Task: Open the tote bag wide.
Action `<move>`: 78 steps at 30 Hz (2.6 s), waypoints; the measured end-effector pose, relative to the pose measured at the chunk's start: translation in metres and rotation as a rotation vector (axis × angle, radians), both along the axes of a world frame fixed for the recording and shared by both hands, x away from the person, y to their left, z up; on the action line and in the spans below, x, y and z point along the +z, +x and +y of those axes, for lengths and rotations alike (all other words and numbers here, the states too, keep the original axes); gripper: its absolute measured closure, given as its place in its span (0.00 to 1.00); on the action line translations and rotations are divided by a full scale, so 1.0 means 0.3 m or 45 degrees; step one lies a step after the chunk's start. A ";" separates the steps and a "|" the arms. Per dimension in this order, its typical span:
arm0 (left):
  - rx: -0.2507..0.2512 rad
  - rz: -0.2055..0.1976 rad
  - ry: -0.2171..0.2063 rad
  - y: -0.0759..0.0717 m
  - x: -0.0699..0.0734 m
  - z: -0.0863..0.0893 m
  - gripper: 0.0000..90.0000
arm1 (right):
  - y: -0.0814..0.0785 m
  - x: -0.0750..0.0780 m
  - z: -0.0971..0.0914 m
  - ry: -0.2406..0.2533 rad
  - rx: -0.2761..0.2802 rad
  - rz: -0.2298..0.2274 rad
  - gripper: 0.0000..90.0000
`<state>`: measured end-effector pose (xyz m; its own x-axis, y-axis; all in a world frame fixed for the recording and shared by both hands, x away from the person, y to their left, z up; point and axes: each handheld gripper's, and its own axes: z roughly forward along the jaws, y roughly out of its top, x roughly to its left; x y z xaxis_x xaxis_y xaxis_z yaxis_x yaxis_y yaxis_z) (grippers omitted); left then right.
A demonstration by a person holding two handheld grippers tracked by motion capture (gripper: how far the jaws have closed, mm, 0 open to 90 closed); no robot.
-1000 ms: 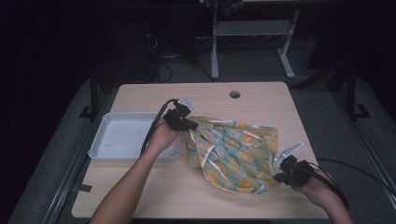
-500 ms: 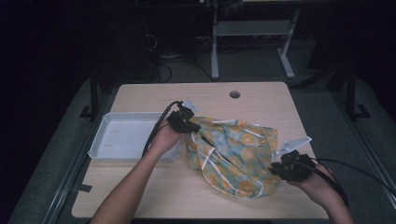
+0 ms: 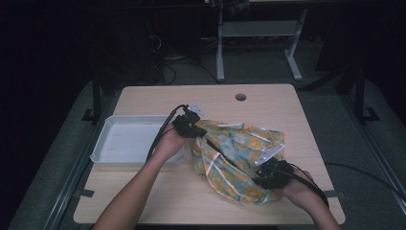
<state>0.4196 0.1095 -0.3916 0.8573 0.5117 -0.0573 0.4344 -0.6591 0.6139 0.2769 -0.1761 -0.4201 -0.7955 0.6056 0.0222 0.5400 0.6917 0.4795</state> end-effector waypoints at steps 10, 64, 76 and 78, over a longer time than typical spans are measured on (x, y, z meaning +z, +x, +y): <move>-0.033 0.007 0.015 -0.003 0.001 0.000 1.00 | 0.029 -0.071 0.015 -0.062 0.000 0.037 0.95; -0.130 0.046 0.295 -0.011 -0.129 -0.139 1.00 | 0.186 -0.038 -0.093 -0.064 -0.139 0.062 0.99; -0.187 0.044 0.437 -0.043 -0.138 -0.135 1.00 | 0.129 -0.056 -0.082 -0.057 -0.105 0.081 1.00; -0.177 0.036 0.460 -0.040 -0.147 -0.136 1.00 | 0.132 -0.064 -0.093 -0.086 -0.128 0.083 1.00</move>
<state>0.4077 0.0686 -0.4355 0.9206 0.3820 0.0805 0.3390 -0.8845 0.3204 0.3166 -0.2041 -0.4392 -0.7289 0.6841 0.0283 0.6368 0.6622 0.3949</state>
